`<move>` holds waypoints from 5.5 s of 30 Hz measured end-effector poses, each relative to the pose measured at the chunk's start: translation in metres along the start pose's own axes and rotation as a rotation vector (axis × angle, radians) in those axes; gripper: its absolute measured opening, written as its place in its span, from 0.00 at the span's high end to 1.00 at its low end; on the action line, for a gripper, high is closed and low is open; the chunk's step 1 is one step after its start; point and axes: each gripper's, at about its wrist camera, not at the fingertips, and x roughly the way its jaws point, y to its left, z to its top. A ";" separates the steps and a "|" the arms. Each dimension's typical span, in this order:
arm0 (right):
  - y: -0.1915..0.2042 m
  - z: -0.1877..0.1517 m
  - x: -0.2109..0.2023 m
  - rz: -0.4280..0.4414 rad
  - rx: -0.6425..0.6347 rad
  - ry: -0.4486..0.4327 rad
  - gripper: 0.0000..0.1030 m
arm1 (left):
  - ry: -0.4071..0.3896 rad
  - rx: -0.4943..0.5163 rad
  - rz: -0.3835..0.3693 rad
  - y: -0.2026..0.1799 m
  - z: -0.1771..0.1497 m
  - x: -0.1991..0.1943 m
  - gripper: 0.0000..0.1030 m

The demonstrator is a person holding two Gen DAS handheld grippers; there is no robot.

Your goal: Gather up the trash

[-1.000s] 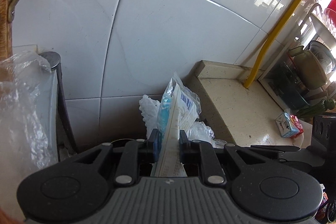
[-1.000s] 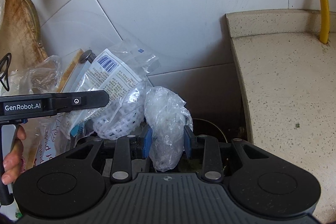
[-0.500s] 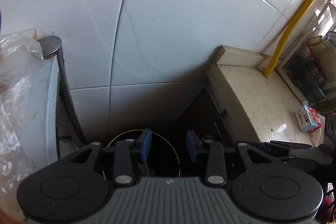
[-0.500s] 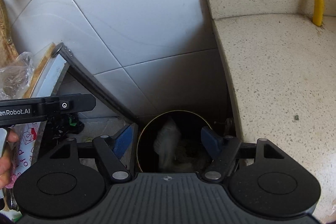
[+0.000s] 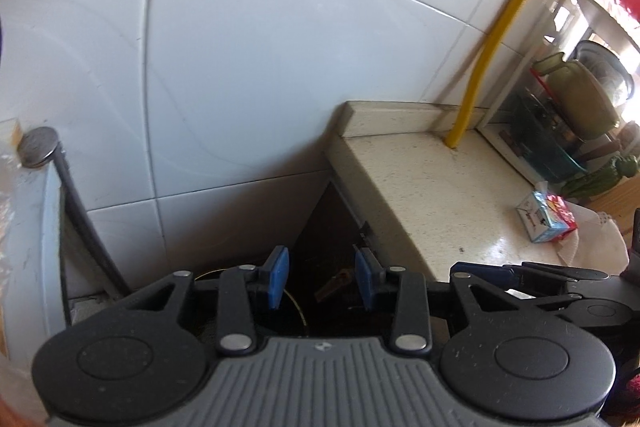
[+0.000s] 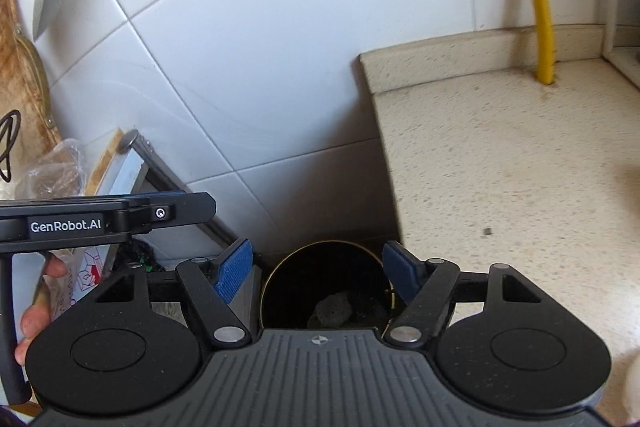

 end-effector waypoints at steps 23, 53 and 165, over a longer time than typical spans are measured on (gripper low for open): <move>-0.099 -0.087 -0.186 -0.407 0.298 -0.354 0.18 | 0.130 0.383 -0.369 -0.192 -0.018 0.030 0.69; -0.189 -0.204 -0.247 -0.593 0.829 -0.393 0.11 | 0.452 1.029 -0.718 -0.304 -0.050 0.096 0.62; -0.206 -0.121 -0.212 -0.422 0.711 -0.372 0.80 | 0.281 0.607 -0.488 -0.237 0.038 0.145 0.77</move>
